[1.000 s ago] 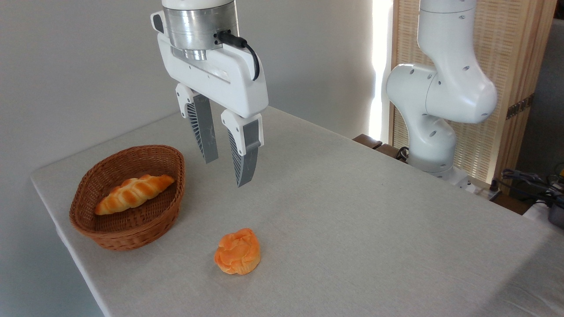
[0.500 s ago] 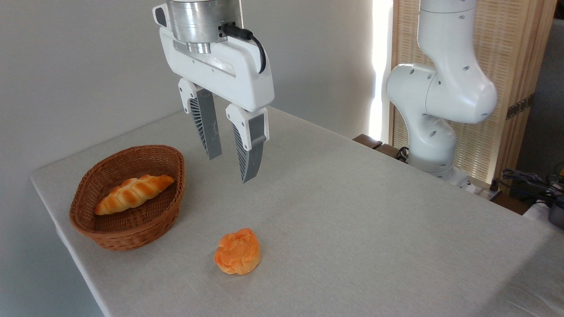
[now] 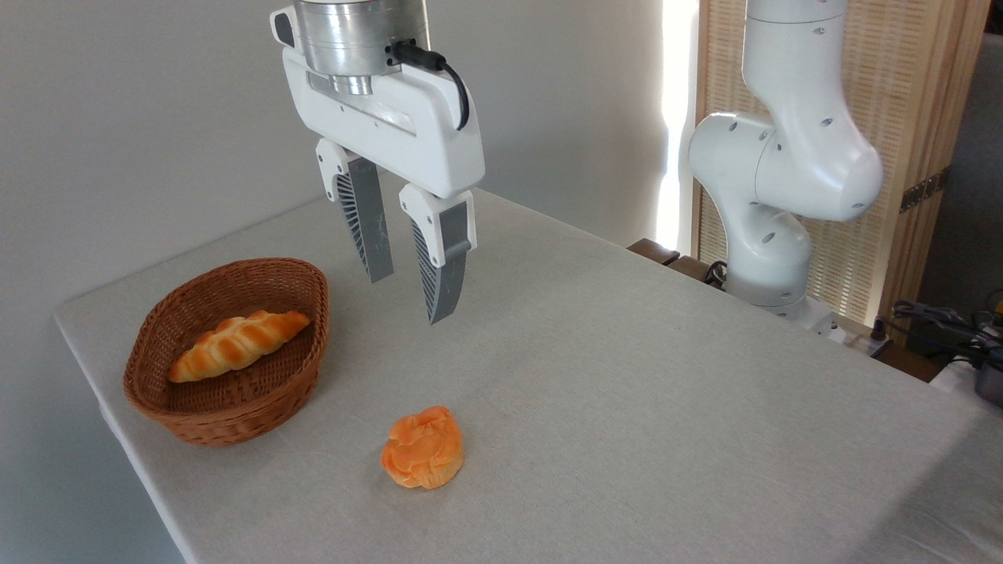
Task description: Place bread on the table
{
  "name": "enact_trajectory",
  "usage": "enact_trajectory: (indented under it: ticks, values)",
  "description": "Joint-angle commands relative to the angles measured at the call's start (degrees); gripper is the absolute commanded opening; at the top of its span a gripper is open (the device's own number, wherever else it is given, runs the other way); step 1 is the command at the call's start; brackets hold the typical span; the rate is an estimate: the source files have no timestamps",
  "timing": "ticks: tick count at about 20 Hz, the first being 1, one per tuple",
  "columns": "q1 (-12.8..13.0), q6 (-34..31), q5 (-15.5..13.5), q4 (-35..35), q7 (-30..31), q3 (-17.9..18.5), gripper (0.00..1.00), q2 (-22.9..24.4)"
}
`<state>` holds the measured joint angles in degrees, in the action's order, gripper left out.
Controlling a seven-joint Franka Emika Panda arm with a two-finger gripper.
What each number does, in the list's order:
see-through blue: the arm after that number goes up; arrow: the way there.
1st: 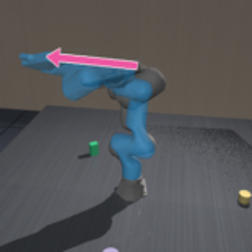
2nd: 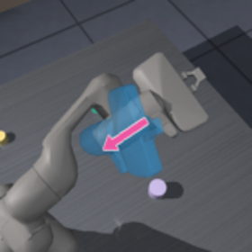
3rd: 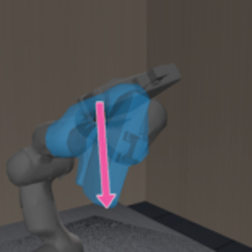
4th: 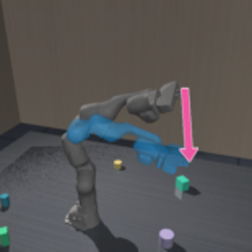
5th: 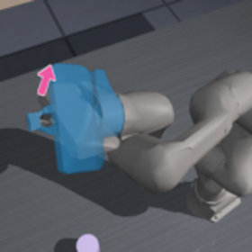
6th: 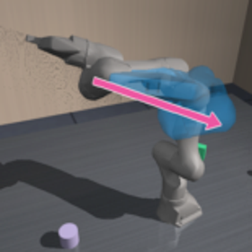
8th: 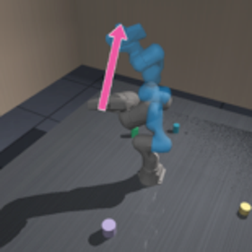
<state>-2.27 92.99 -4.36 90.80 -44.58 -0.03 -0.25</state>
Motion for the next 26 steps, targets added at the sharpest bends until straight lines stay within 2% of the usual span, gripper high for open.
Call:
enact_trajectory:
  ticks: [1, 11, 14, 17, 21, 26]
  values:
    - [1.65, -1.67, -0.83, -1.32, -0.07, 1.96, 1.0, -0.45]
    - [1.57, -1.76, -0.3, -1.32, -0.16, 1.52, 1.0, -0.72]
    - [1.65, -1.76, 1.28, -1.32, -0.16, 1.35, 1.0, -0.72]
    - [1.65, -1.76, 1.54, -1.32, -0.78, 0.91, 1.0, -0.81]
    - [1.57, -1.76, 4.88, -1.32, -1.83, -0.32, 1.0, -0.89]
    - [1.65, -1.76, 4.62, -1.32, -2.01, -0.15, 1.0, -0.89]
